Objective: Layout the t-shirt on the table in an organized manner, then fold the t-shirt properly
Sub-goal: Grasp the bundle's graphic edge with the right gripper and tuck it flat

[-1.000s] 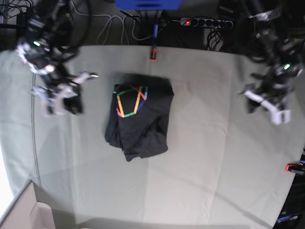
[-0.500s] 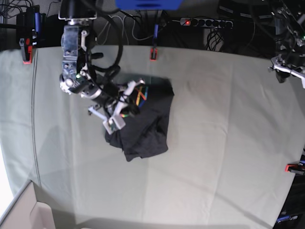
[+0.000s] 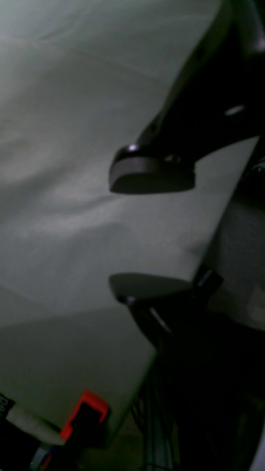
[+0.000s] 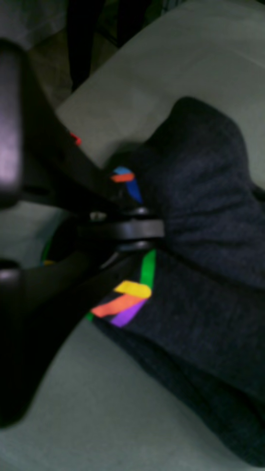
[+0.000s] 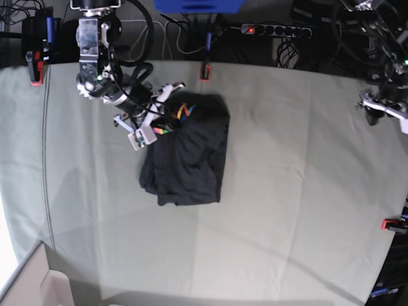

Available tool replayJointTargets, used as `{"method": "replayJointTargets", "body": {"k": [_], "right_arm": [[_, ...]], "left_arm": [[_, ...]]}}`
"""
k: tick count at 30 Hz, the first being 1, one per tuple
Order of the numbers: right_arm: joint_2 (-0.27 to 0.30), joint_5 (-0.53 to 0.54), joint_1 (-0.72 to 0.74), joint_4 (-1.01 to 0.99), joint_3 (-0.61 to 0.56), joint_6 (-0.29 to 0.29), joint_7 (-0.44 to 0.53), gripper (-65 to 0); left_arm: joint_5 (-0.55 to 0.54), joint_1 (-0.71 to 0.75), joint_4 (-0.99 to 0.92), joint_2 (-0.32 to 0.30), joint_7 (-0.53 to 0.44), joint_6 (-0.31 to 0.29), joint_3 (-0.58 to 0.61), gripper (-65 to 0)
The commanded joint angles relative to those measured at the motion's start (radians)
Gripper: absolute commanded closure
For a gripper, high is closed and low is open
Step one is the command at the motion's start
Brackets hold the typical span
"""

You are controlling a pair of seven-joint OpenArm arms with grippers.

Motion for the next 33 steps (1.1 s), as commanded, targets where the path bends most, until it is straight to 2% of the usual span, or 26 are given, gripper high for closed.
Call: {"method": "replayJointTargets", "body": {"k": [1, 7, 9, 23, 27, 33], "right_arm": [[-0.001, -0.006, -0.002, 0.033, -0.001, 0.007, -0.011, 0.0], [-0.010, -0.006, -0.013, 0.185, -0.006, 0.007, -0.018, 0.0], [-0.015, -0.006, 0.015, 0.195, -0.050, 0.007, -0.018, 0.0], [-0.035, -0.006, 0.240, -0.264, -0.216, 0.007, -0.010, 0.0], [-0.035, -0.006, 0.237, -0.273, -0.276, 0.007, -0.008, 0.0], [-0.027, -0.002, 0.219, -0.204, -0.281, 0.007, -0.011, 0.0]], "left_arm": [[-0.010, -0.005, 0.019, -0.014, -0.020, -0.001, 0.004, -33.5], [-0.010, 0.001, 0.016, -0.012, -0.020, -0.001, 0.012, -33.5], [-0.010, 0.003, 0.016, -0.011, -0.020, -0.001, 0.012, -33.5], [-0.012, 0.092, 0.021, -0.014, -0.023, -0.001, -0.002, -33.5], [-0.019, 0.096, 0.016, -0.014, -0.023, -0.001, -0.051, -33.5], [-0.019, 0.098, 0.029, -0.014, -0.022, -0.001, -0.059, -33.5]]}}
